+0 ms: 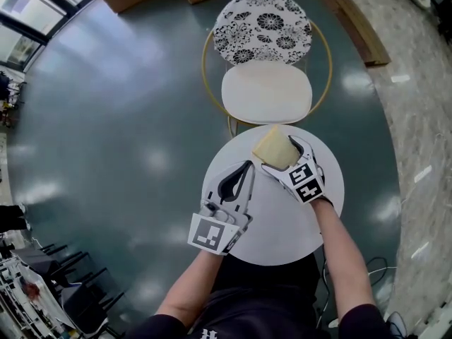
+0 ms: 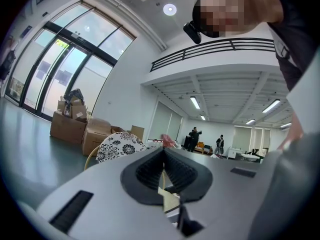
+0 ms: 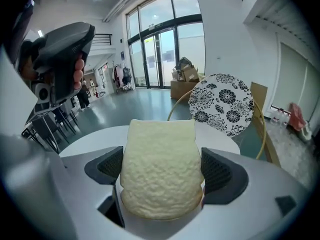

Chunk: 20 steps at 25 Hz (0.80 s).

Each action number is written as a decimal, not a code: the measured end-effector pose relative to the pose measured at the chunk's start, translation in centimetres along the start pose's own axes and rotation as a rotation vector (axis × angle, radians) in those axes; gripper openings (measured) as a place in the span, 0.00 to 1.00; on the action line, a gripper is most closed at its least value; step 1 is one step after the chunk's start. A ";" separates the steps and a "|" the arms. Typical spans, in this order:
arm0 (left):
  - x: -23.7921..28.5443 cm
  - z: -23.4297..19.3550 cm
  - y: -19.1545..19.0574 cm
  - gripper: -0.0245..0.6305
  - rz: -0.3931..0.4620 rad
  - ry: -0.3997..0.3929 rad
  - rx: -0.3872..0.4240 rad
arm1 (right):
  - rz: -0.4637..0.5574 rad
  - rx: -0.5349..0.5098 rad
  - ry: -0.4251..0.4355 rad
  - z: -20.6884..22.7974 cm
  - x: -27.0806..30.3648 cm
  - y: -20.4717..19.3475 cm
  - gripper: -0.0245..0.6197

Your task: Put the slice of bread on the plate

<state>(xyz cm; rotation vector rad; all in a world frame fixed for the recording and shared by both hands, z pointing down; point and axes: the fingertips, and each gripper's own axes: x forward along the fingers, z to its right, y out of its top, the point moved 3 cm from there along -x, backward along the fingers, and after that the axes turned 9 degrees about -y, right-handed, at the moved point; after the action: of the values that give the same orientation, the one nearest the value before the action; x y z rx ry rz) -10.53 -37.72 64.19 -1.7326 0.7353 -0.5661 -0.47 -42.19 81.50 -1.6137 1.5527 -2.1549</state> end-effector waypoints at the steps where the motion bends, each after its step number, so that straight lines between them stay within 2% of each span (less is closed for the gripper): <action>1: 0.0 -0.1 -0.1 0.05 -0.001 0.003 -0.001 | -0.013 -0.005 -0.001 0.1 0.3 -0.2 0.80; 11: -0.6 -1.0 -0.6 0.05 -0.015 0.024 -0.014 | -0.105 -0.117 -0.008 -0.6 2.3 -1.2 0.80; 20: -0.6 -0.9 0.7 0.05 -0.029 0.026 -0.014 | -0.100 -0.102 -0.012 -0.3 1.0 -0.3 0.80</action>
<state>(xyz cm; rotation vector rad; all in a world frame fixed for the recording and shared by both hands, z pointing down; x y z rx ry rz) -11.71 -38.07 63.74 -1.7537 0.7349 -0.6059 -1.03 -42.34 82.38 -1.7668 1.6381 -2.1423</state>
